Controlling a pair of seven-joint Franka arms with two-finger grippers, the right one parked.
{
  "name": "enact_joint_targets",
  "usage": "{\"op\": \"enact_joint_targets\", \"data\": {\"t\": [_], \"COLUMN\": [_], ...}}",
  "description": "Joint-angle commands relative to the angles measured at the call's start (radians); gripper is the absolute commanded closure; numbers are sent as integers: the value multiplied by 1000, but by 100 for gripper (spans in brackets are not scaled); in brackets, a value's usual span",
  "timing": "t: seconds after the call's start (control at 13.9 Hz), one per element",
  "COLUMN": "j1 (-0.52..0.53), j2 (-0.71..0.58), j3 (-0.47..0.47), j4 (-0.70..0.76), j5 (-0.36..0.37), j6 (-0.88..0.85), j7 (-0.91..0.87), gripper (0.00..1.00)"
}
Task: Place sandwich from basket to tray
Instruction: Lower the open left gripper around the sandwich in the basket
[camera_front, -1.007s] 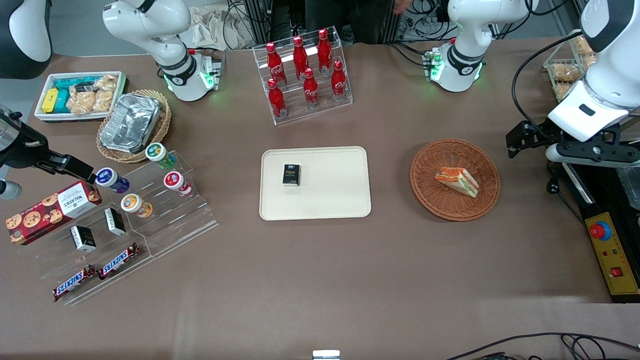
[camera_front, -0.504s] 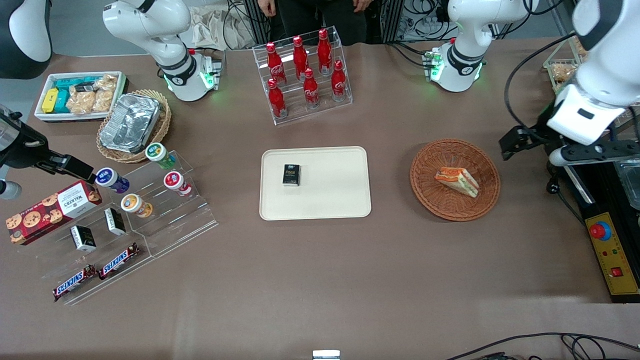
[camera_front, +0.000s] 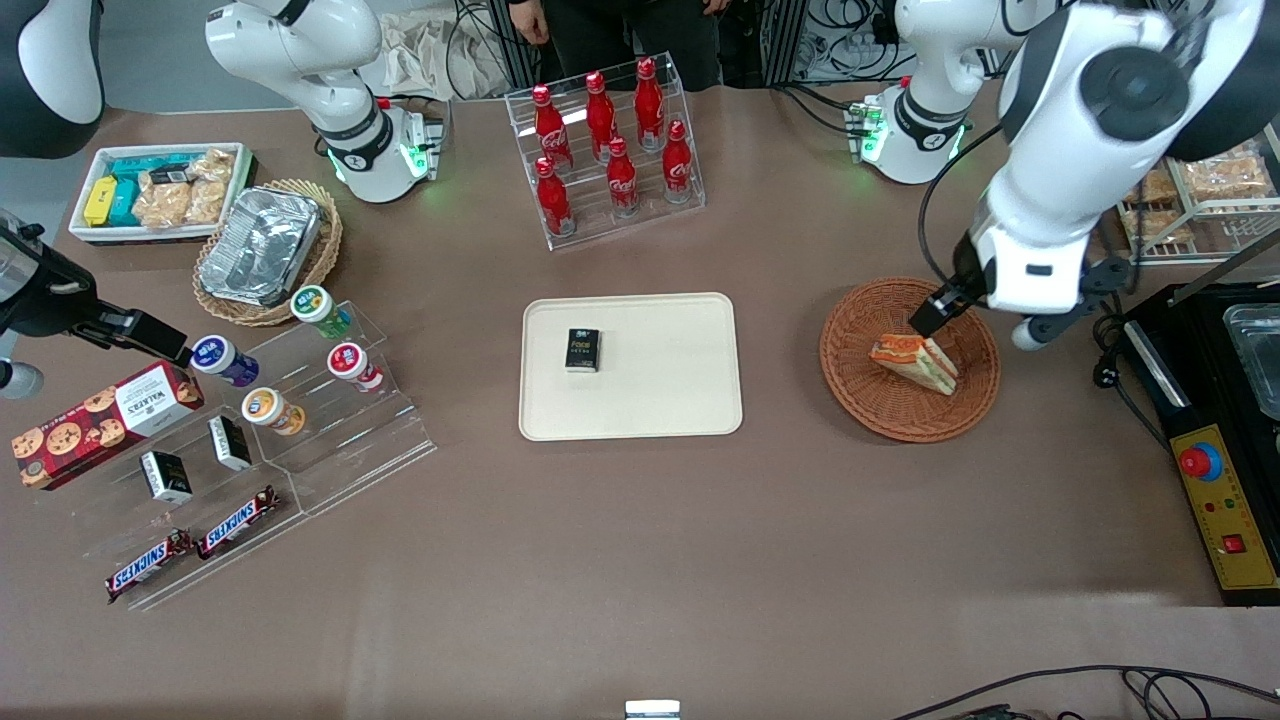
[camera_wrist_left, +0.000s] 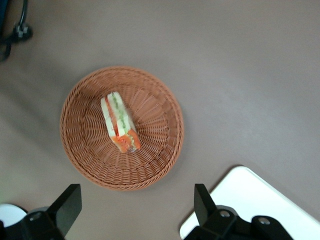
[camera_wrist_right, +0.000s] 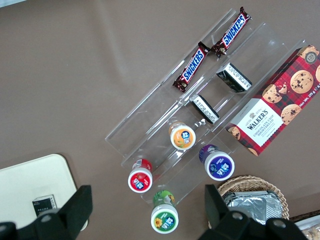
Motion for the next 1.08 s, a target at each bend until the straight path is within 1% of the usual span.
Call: {"op": "enact_joint_targets", "data": {"t": [0.0, 0.29, 0.36, 0.65, 1.01], "j1": [-2, 9, 33, 78, 81], "j2": [-26, -31, -31, -55, -40], "j3": [8, 17, 17, 14, 14], "j4": [-128, -244, -272, -399, -527], "j5": [-3, -3, -3, -9, -27], "j6": [96, 193, 217, 372, 564], "j7": [-98, -132, -130, -118, -138], "gripper": [0, 0, 0, 0, 0]}}
